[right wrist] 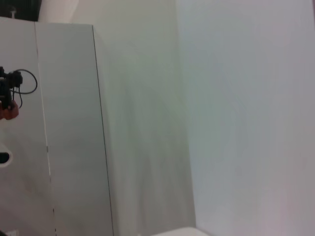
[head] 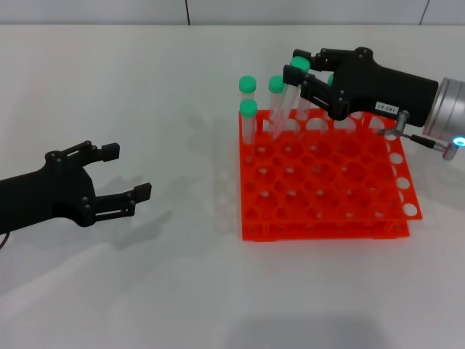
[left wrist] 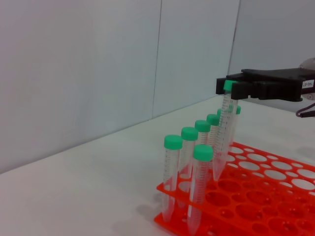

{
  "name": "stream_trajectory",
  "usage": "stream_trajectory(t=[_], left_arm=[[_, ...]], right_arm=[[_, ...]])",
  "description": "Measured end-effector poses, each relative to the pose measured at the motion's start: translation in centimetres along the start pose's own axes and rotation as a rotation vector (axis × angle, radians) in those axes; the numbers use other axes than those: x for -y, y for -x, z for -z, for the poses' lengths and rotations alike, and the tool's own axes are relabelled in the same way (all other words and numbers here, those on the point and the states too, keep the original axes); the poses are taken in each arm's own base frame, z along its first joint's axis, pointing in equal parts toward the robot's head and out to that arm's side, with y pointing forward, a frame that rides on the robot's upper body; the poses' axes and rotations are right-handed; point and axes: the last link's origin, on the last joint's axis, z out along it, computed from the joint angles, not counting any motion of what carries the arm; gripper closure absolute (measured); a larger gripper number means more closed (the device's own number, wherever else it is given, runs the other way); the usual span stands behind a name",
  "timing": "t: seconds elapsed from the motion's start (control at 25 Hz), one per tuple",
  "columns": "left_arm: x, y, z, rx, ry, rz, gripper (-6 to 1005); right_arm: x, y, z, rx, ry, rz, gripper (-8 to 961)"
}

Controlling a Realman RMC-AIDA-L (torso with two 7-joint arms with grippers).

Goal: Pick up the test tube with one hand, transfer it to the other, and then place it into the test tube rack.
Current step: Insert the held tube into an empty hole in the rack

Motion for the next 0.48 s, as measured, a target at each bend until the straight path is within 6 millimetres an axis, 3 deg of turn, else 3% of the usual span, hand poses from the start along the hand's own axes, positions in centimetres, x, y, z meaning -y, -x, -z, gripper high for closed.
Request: stream_trajectory(t=[0.48], left_arm=[[0.01,0.25,-0.25,0.003,0.008,0.005,108]], right_arm=[[0.16,-0.81,0.11,-0.029,-0.034,-0.010,705]])
